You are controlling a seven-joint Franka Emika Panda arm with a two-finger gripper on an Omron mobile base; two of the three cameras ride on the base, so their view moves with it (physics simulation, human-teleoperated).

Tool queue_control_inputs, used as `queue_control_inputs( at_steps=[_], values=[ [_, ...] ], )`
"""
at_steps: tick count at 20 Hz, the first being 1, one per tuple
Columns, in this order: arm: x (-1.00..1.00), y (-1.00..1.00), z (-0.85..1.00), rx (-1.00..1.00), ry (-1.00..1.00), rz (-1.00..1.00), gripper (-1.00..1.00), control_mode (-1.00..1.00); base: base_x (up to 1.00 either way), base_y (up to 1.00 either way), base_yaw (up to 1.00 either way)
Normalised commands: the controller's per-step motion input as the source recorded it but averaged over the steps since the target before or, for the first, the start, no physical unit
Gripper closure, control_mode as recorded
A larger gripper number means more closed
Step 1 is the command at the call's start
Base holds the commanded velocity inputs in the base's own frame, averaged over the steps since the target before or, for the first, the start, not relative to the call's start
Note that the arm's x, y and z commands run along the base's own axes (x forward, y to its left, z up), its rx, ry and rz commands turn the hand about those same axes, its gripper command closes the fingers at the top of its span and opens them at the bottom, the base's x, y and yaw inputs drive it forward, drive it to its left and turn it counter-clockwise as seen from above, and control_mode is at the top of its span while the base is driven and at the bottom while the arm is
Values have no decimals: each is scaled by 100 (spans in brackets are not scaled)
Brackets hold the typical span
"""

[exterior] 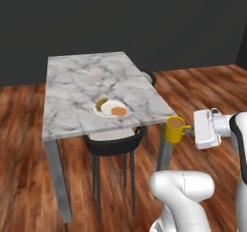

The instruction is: Pick up the brewed coffee from the coffee machine and place it next to the breakfast plate on the dining counter.

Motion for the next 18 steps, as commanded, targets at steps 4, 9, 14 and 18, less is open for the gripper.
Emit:
queue_control_inputs(
  at_steps=[4,9,14,18],
  values=[
    [0,0,0,0,0,0,100,100,92,3,0],
    [0,0,0,0,0,0,100,100,92,9,0],
    [0,0,0,0,0,0,100,100,80,25,0],
    [56,8,-9,-2,0,4,100,-100,17,6,1]
  ],
)
